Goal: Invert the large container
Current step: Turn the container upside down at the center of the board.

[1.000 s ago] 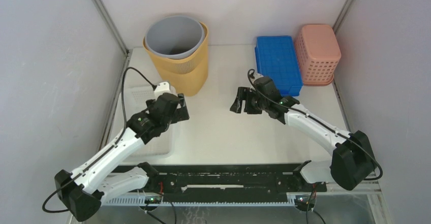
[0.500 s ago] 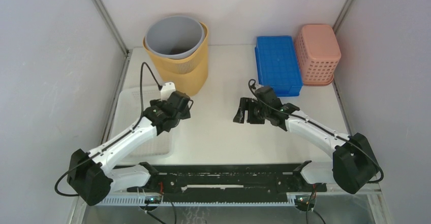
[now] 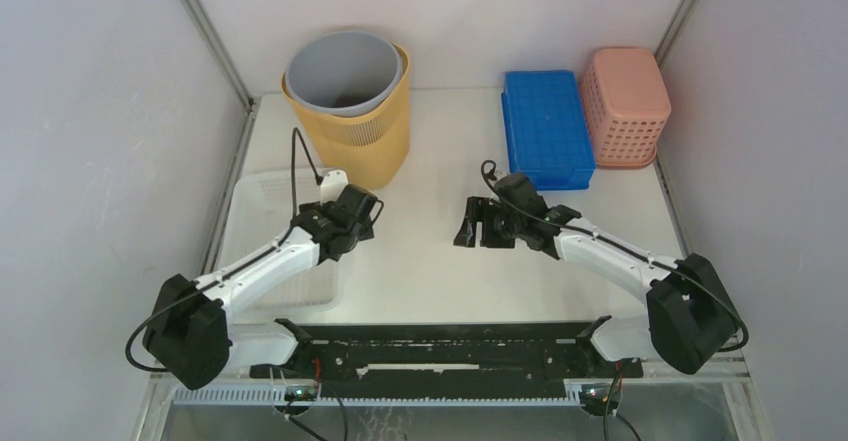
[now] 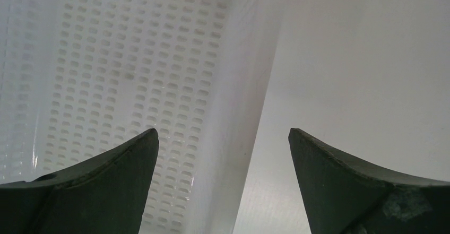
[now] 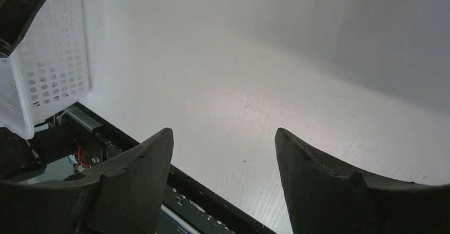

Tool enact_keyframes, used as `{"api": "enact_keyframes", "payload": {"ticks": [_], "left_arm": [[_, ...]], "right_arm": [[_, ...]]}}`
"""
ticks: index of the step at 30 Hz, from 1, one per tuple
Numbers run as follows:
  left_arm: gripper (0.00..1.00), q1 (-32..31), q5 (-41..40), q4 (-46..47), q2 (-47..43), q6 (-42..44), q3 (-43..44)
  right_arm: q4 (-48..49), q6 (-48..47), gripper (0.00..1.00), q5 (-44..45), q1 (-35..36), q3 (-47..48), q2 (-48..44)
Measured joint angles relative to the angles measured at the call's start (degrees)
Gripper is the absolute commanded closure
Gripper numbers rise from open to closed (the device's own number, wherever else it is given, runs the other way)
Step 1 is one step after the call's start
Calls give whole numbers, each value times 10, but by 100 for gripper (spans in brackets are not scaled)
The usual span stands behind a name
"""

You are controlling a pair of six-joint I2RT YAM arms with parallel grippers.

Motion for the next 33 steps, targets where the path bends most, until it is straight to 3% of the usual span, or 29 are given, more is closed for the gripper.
{"api": "enact_keyframes", "payload": {"ticks": [9,20,22,33], "left_arm": [[46,1,4,24,25,1,-10],[85,2,23,41,44,28,-10],[98,2,24,43,43,34,-10],[100,3,55,34,3,40,-9]], "right_arm": [[15,4,22,0,10,-10,14],[28,8,22,0,15,-22,32],[28,9,22,0,17,-23,34],[33,9,22,0,18,-24,34]]}}
